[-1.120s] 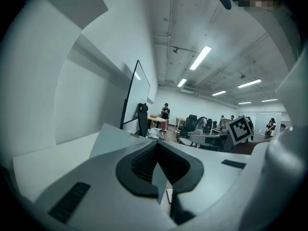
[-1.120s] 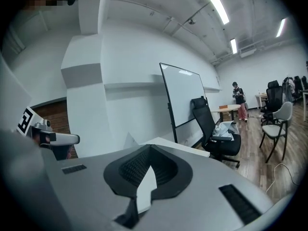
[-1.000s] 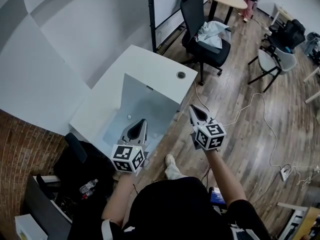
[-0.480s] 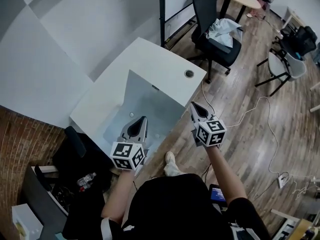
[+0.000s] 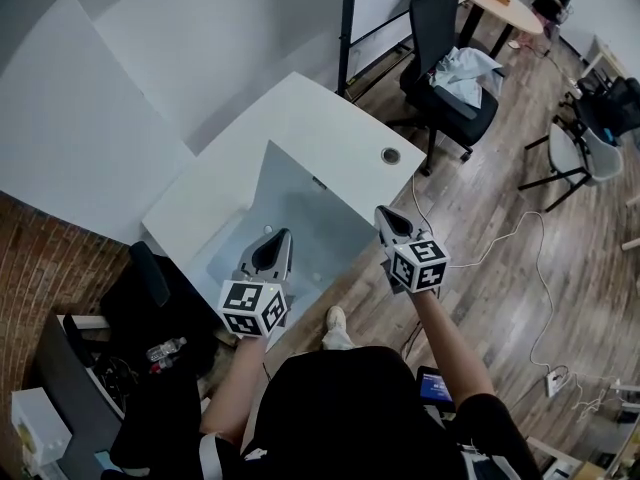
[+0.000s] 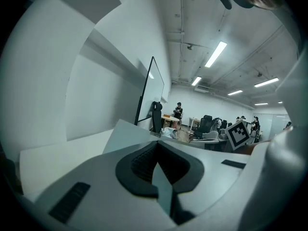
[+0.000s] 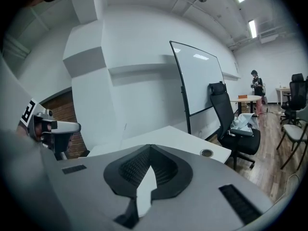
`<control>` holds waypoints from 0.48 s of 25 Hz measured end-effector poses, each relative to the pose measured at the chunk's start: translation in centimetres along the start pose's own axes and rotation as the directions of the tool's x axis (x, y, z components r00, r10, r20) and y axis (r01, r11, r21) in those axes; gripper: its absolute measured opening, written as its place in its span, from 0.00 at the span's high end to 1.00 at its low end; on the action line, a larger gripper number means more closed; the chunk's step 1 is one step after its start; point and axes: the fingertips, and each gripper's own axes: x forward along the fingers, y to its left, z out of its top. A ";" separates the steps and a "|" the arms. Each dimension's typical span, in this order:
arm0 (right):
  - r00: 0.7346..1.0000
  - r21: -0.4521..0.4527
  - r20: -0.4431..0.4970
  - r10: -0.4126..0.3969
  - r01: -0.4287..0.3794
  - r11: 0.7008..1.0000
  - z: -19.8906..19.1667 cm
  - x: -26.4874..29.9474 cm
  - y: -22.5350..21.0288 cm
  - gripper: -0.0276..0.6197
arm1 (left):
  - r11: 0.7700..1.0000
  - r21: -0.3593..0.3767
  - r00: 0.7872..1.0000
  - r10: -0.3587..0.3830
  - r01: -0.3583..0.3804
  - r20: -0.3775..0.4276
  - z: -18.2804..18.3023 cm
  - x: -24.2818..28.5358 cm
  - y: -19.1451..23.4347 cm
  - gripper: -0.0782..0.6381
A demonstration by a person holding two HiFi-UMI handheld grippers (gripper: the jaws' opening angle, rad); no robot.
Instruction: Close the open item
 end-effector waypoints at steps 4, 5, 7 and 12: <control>0.998 -0.011 -0.004 0.067 -0.067 0.998 0.5 0.5 1.1 0.90 | 1.000 -0.001 1.000 0.015 -0.015 0.009 0.3 0.0 0.0 0.88; 0.996 -0.011 -0.006 0.092 -0.092 0.996 0.6 0.6 1.5 0.90 | 1.000 -0.001 1.000 0.020 -0.020 0.012 0.4 -0.1 0.0 0.88; 0.989 -0.010 -0.012 0.150 -0.150 0.989 0.8 0.8 2.4 0.90 | 1.000 -0.001 0.999 0.030 -0.030 0.018 0.5 -0.3 0.0 0.88; 0.956 -0.037 -0.041 0.290 -0.291 0.956 0.9 1.1 5.1 0.90 | 0.998 -0.006 0.997 0.066 -0.066 0.031 0.6 -1.1 0.4 0.88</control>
